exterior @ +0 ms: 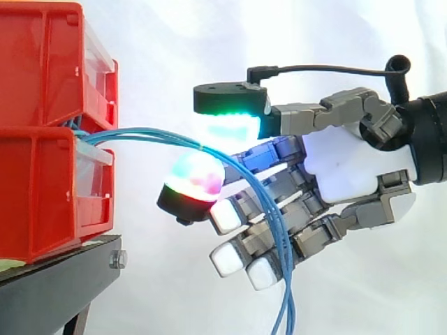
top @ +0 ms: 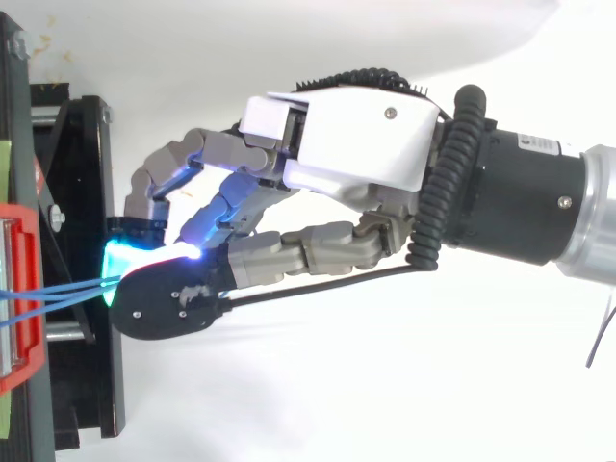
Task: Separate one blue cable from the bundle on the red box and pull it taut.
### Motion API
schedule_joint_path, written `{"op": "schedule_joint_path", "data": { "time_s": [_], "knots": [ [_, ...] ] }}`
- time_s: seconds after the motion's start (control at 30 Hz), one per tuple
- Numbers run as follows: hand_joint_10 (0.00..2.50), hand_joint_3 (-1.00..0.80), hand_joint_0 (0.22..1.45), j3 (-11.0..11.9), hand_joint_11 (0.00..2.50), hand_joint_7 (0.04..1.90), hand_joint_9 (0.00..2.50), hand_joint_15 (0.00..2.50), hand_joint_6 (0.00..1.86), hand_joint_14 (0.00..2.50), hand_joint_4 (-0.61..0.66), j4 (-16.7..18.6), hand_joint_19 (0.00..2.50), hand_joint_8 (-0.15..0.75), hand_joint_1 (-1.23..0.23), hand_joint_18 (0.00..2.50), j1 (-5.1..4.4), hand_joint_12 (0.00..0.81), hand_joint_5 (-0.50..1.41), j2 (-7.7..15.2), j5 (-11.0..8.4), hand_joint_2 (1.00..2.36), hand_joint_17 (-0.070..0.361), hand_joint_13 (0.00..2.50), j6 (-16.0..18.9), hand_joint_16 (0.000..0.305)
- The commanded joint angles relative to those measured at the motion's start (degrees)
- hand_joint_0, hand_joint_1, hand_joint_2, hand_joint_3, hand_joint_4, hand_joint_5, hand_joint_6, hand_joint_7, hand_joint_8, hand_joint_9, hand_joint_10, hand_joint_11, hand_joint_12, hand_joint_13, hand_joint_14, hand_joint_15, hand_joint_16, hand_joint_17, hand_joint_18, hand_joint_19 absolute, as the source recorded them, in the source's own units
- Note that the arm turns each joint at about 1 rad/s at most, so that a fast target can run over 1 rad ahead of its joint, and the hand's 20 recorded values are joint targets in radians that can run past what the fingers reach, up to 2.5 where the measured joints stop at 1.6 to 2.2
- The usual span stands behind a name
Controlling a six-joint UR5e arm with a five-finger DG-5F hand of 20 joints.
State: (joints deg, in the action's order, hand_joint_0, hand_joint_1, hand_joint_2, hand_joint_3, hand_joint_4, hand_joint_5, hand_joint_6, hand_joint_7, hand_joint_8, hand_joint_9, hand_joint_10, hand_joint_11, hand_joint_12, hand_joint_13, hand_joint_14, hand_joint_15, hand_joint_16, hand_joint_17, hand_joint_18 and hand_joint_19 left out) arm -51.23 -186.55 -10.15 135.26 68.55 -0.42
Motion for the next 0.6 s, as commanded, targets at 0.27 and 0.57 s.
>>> {"op": "schedule_joint_path", "data": {
  "time_s": [0.27,0.57],
  "knots": [
    [0.02,-0.36,0.7,0.5,0.56,0.88,0.9,0.55,0.95,0.02,-0.1,-0.1,0.48,0.205,-0.82,0.71,0.22,0.343,-0.15,0.0,0.0,1.01,0.087,0.75,-0.1,0.039],
    [0.02,-0.5,0.74,0.5,0.56,0.94,0.93,0.55,0.96,0.02,-0.14,-0.4,0.47,0.197,-0.82,0.74,0.22,0.342,-0.14,0.0,0.0,1.0,0.085,0.76,0.0,0.038]
  ]
}}
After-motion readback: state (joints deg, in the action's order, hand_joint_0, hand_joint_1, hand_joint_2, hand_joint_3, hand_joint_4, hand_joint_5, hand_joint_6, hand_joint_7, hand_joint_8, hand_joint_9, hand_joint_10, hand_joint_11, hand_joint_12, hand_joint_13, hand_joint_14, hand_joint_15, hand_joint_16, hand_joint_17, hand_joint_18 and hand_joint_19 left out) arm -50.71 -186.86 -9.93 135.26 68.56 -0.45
